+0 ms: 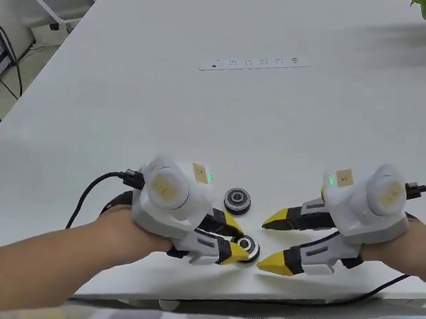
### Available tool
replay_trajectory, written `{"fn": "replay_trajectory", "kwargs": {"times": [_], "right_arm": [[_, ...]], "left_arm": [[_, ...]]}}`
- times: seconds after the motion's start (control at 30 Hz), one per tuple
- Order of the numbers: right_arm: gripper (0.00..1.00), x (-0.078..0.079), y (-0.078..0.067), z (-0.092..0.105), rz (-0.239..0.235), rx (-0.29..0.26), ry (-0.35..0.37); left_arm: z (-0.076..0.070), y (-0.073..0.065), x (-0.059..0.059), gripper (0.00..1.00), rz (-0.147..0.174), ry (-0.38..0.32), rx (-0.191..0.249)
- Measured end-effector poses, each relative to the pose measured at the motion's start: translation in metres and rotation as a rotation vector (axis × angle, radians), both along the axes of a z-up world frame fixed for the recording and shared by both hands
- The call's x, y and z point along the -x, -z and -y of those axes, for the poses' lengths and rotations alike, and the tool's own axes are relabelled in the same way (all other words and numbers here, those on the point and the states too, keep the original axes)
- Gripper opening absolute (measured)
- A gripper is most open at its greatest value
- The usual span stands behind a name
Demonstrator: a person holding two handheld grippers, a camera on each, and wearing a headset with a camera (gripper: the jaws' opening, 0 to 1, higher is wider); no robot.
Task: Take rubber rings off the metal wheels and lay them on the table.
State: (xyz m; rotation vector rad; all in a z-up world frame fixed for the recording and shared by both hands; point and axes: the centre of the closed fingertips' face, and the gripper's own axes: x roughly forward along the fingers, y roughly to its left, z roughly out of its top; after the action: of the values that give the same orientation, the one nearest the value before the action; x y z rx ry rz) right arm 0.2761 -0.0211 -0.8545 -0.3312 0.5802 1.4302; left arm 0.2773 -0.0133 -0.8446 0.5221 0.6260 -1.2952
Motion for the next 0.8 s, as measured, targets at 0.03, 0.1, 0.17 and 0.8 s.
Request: {"fn": "replay_trajectory", "kwargs": {"times": [0.03,0.1,0.17,0.8], "right_arm": [[0.38,0.000,0.000,-0.001,0.001,0.000,-0.001],[0.38,0.001,0.000,-0.002,0.001,-0.002,-0.004],[0.37,0.001,0.000,-0.004,0.001,-0.004,-0.007],[0.27,0.006,0.005,-0.015,-0.013,-0.002,-0.046]], "left_arm": [[0.000,0.000,0.001,0.16,0.007,0.006,-0.004],[0.000,0.000,0.002,0.16,0.002,0.004,-0.003],[0.000,0.000,0.001,0.15,0.003,0.002,0.003],[0.001,-0.001,0.000,0.14,0.015,-0.037,0.023]]}}
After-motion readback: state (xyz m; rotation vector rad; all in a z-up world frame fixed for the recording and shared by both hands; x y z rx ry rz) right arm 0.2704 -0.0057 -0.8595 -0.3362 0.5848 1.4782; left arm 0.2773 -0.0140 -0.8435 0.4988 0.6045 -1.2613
